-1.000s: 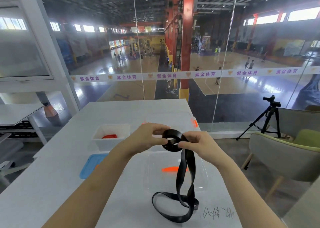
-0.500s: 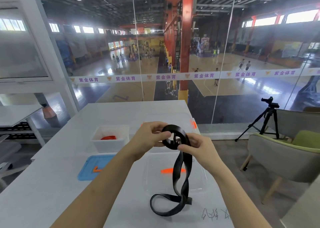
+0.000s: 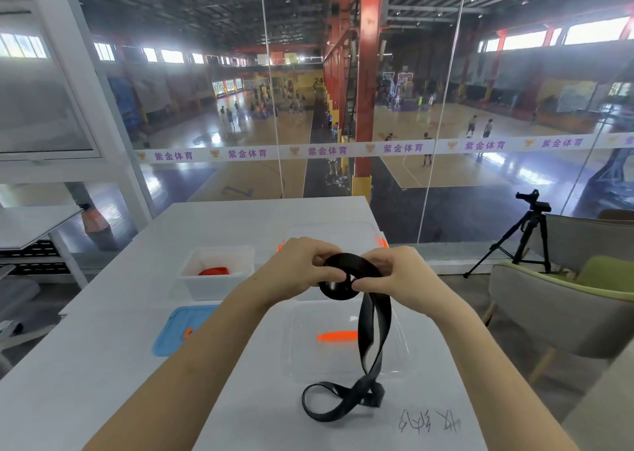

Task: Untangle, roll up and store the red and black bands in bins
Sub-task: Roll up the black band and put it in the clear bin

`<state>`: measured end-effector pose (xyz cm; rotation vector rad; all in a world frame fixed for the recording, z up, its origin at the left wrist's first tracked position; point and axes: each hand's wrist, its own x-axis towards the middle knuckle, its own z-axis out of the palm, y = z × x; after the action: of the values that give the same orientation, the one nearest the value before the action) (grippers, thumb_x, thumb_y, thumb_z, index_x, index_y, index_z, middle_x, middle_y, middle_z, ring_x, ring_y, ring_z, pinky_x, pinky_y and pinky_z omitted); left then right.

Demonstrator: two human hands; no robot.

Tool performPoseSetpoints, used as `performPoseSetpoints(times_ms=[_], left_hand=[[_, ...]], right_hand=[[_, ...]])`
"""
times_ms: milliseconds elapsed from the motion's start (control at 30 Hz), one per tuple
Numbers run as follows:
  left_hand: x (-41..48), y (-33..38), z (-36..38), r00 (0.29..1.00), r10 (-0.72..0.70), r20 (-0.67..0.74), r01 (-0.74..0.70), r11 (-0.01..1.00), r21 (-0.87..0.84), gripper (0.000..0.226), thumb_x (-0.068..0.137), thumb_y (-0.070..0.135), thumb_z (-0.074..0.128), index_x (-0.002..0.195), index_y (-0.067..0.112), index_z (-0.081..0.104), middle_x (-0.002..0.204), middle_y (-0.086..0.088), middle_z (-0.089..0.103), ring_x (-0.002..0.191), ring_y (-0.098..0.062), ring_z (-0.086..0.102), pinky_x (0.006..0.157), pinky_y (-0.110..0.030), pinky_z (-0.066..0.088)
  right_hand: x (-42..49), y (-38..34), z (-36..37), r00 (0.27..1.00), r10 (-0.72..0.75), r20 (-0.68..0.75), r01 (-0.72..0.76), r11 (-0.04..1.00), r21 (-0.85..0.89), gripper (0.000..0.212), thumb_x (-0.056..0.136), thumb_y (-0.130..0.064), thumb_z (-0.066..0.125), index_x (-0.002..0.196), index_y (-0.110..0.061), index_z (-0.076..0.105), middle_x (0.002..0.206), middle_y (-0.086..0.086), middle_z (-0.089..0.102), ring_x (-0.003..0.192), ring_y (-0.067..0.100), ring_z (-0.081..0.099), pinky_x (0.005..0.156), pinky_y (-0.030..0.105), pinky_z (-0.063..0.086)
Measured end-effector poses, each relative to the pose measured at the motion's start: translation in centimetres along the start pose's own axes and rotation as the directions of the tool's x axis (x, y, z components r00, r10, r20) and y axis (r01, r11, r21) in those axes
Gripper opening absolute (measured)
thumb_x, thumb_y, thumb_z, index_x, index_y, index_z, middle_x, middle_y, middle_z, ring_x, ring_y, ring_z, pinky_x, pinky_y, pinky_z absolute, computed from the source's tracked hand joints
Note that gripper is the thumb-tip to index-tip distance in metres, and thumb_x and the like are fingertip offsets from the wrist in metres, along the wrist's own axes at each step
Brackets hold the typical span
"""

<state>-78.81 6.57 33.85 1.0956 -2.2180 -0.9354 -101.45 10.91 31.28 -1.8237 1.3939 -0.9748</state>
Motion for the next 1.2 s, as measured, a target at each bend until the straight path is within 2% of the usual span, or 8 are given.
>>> performPoseSetpoints(times_ms=[167,333,433,533,667,767,1000,1200], left_hand=[[-0.4,0.2,0.4,0.992,0.018,-0.127,-0.045,0.977,-0.210,0.015,0.096,0.010,0.067,0.107,0.015,0.076,0.096,-0.012,0.076,0.094,-0.028,0.075,0.087,-0.046,0.064],[-1.0,-0.5,0.9,0.994,-0.039,-0.100,-0.007,0.905,-0.426,0.022,0.101,0.008,0.062,0.117,0.018,0.075,0.110,-0.008,0.077,0.105,-0.023,0.075,0.095,-0.045,0.062],[-0.9,-1.4,0.1,0.999,-0.040,-0.032,0.030,0.967,-0.254,0.028,0.098,0.010,0.068,0.124,0.020,0.072,0.114,0.005,0.078,0.111,-0.012,0.073,0.101,-0.040,0.058],[-0.5,-0.9,-0.5,0.999,-0.040,-0.017,0.037,0.993,-0.114,0.052,0.091,0.017,0.078,0.141,0.023,0.063,0.134,0.012,0.070,0.125,-0.003,0.064,0.110,-0.032,0.049],[0.0,0.3,-0.4,1.000,0.017,-0.024,-0.017,1.000,-0.002,0.027,0.090,0.018,0.076,0.116,0.023,0.077,0.103,0.003,0.078,0.101,-0.018,0.073,0.096,-0.044,0.059],[-0.2,0.3,-0.2,0.996,0.055,-0.071,-0.061,0.994,-0.086,0.014,0.093,0.013,0.070,0.103,0.018,0.078,0.091,-0.009,0.075,0.092,-0.030,0.072,0.086,-0.051,0.062],[-1.3,-0.6,1.4,0.976,-0.012,-0.219,-0.075,0.920,-0.385,0.020,0.099,0.006,0.063,0.113,0.015,0.075,0.102,-0.013,0.077,0.098,-0.028,0.075,0.085,-0.036,0.064],[-1.4,-2.1,0.5,0.997,-0.022,-0.070,0.009,0.985,-0.172,0.024,0.098,0.011,0.067,0.120,0.019,0.070,0.114,0.004,0.076,0.111,-0.012,0.071,0.102,-0.041,0.057]], right_hand=[[-0.6,1.1,1.2,0.986,-0.014,-0.164,0.055,0.966,0.253,0.026,0.087,-0.008,0.085,0.111,-0.017,0.080,0.101,-0.002,0.084,0.099,0.015,0.080,0.095,0.032,0.062],[-1.1,1.5,1.8,0.977,-0.015,-0.210,0.084,0.942,0.326,0.018,0.091,-0.002,0.080,0.105,-0.013,0.082,0.096,0.001,0.084,0.092,0.015,0.080,0.083,0.021,0.057],[-1.0,1.3,0.9,0.991,-0.022,-0.135,0.046,0.983,0.180,0.015,0.090,-0.011,0.083,0.101,-0.021,0.083,0.091,-0.003,0.084,0.090,0.014,0.080,0.085,0.027,0.060],[-0.4,0.4,0.1,0.998,-0.020,-0.065,0.021,1.000,0.014,0.015,0.089,-0.021,0.085,0.103,-0.025,0.083,0.091,-0.006,0.083,0.091,0.015,0.079,0.091,0.041,0.063],[0.2,-0.6,-0.1,0.996,-0.079,-0.044,0.075,0.993,-0.093,0.016,0.088,-0.022,0.085,0.104,-0.024,0.082,0.088,-0.007,0.081,0.086,0.016,0.077,0.088,0.047,0.063],[0.0,-0.2,0.4,0.992,-0.085,-0.089,0.090,0.994,0.054,0.022,0.089,-0.019,0.085,0.110,-0.023,0.082,0.095,-0.003,0.082,0.095,0.019,0.079,0.093,0.046,0.063],[-1.2,1.7,2.7,0.981,0.008,-0.195,0.042,0.968,0.249,0.030,0.086,-0.010,0.086,0.112,-0.022,0.080,0.103,0.001,0.083,0.102,0.022,0.079,0.100,0.049,0.061],[-1.3,1.1,1.7,0.991,0.020,-0.136,-0.008,0.996,0.090,0.021,0.084,-0.017,0.088,0.102,-0.025,0.082,0.090,-0.004,0.082,0.089,0.018,0.078,0.089,0.040,0.063]])
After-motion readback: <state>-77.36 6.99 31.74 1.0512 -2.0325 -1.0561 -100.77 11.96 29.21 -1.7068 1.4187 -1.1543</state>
